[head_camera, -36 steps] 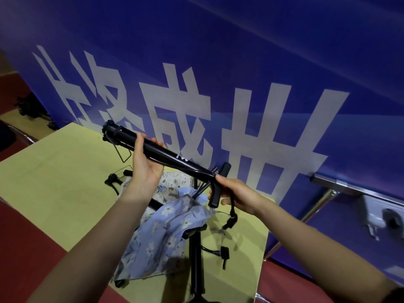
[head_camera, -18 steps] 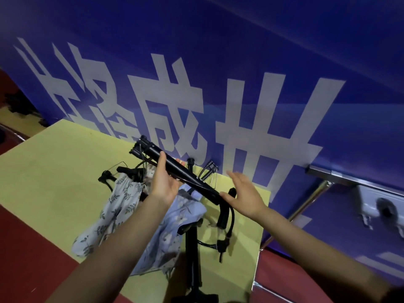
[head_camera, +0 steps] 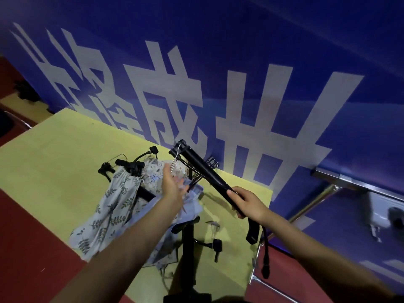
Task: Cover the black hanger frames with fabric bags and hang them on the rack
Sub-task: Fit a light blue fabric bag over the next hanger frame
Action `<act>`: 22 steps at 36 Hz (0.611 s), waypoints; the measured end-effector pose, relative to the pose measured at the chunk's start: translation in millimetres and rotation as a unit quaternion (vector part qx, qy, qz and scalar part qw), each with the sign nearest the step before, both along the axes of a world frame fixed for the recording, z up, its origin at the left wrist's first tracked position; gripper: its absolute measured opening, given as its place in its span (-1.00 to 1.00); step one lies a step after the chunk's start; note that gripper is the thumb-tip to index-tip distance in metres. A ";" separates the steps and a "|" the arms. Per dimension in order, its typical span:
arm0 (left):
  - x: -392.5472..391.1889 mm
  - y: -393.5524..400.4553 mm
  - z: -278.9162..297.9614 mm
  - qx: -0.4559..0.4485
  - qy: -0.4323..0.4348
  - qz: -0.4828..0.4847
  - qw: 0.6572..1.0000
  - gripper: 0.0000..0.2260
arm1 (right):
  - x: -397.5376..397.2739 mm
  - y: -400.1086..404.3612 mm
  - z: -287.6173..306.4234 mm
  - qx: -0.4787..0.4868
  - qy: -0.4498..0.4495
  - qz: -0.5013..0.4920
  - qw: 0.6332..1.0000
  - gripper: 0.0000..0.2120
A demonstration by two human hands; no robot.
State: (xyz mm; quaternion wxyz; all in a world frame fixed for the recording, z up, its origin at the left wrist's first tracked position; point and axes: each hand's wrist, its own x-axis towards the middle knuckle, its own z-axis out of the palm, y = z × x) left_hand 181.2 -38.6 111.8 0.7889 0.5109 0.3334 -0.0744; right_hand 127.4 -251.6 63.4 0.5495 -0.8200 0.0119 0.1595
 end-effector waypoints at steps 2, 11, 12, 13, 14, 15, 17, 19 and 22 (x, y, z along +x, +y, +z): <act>4.8 5.6 -0.8 0.045 -0.002 0.059 0.997 -0.50 | 1.6 -3.0 -10.1 -0.006 0.009 -0.005 1.000 -0.73; 23.6 -12.1 0.0 0.067 0.011 -0.132 0.989 -0.75 | 20.7 12.8 -25.5 0.002 0.037 0.024 0.999 -0.75; 24.6 -13.9 -3.1 0.070 0.012 -0.139 0.988 -0.75 | 24.5 15.0 -25.5 0.000 0.042 0.027 0.999 -0.78; 25.0 -14.7 -5.8 0.071 0.015 -0.144 0.987 -0.75 | 28.1 16.9 -25.3 -0.002 0.046 0.029 0.999 -0.80; 25.5 -15.2 -8.5 0.072 0.022 -0.148 0.986 -0.76 | 31.4 18.6 -25.2 -0.005 0.049 0.030 0.998 -0.82; 25.2 -16.3 -9.0 0.073 0.029 -0.155 0.985 -0.75 | 34.2 20.4 -24.3 -0.006 0.050 0.030 0.998 -0.83; 27.0 -21.1 -10.7 0.098 0.036 -0.182 0.978 -0.75 | 38.6 22.3 -21.9 -0.007 0.050 0.028 0.998 -0.83; 28.1 -23.5 -15.3 0.192 0.049 -0.230 0.953 -0.70 | 42.3 19.5 -21.3 -0.006 0.047 0.022 0.999 -0.80; 22.8 -11.9 -25.0 0.420 0.015 -0.309 0.853 -0.60 | 46.3 6.7 -25.5 -0.013 0.044 0.009 0.999 -0.78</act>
